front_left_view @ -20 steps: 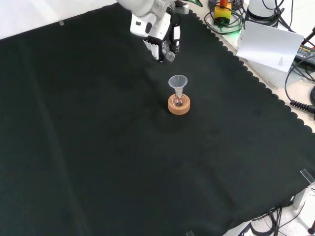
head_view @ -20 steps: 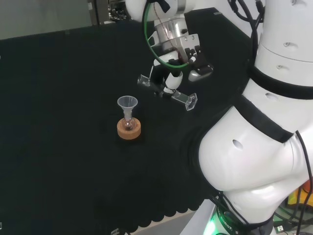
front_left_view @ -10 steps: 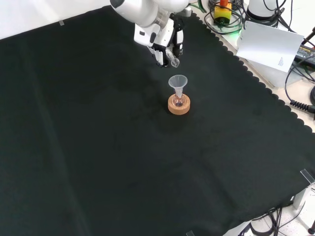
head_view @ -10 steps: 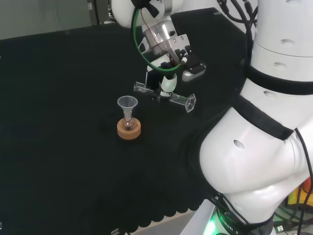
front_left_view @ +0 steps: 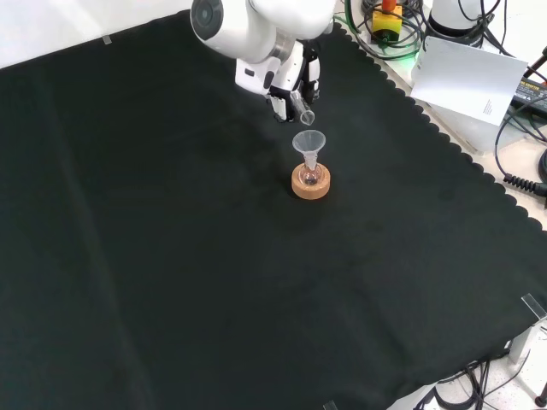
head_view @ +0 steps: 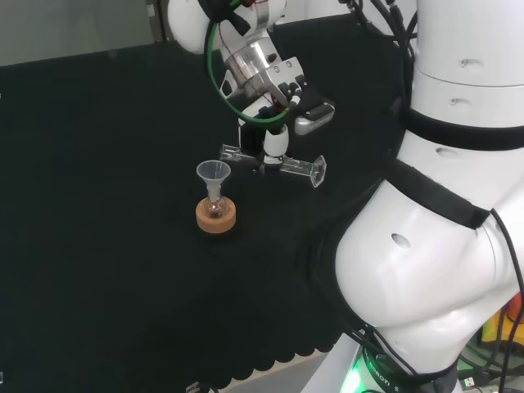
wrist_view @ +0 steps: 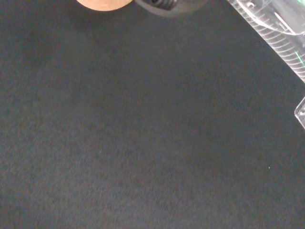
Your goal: Pour the water from the graduated cylinder into the round-bottom flask.
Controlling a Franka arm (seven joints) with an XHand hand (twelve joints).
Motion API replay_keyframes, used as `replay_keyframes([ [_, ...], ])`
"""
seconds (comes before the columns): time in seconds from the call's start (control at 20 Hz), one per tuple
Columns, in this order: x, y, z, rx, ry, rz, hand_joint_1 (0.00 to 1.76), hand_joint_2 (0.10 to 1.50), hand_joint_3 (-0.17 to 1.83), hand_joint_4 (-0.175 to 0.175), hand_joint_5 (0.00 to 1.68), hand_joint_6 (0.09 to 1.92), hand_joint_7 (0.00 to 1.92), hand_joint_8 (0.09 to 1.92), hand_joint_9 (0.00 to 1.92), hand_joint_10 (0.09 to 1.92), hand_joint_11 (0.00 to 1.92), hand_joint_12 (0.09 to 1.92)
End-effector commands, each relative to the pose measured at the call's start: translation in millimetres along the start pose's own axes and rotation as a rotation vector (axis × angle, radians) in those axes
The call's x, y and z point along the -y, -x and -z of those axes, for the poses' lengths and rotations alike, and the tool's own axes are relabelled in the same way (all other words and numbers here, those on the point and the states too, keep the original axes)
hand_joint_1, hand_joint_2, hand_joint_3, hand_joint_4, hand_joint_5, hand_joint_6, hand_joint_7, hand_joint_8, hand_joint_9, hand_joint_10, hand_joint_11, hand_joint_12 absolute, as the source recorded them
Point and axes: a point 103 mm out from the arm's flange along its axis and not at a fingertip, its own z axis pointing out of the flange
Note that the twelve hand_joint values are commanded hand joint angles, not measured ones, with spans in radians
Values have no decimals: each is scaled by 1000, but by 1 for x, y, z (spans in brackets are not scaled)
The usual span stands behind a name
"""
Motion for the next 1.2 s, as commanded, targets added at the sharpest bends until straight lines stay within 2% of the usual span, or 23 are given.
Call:
replay_keyframes([
  [0.05,-4,-6,2,23,-64,-23,1273,1083,-1,-175,1032,911,1071,894,1452,87,1211,807],
  [0.35,-3,-7,7,36,-112,-45,1273,1082,-1,-175,1033,911,1072,892,1456,87,1215,803],
  [0.75,-9,-24,17,76,-202,-99,1273,1082,-1,-175,1033,911,1072,892,1460,87,1219,800],
  [0.95,-11,-28,20,79,-219,-106,1273,1082,-1,-175,1033,911,1072,892,1463,87,1220,797],
  [1.0,-4,-13,15,70,-211,-94,1273,1082,-1,-175,1033,911,1072,892,1463,87,1220,797],
  [1.05,-1,-8,13,68,-208,-90,1273,1082,-1,-175,1033,911,1072,892,1464,87,1221,796],
  [1.2,-1,-7,14,76,-218,-104,1273,1082,-1,-175,1033,911,1072,892,1465,87,1221,795],
])
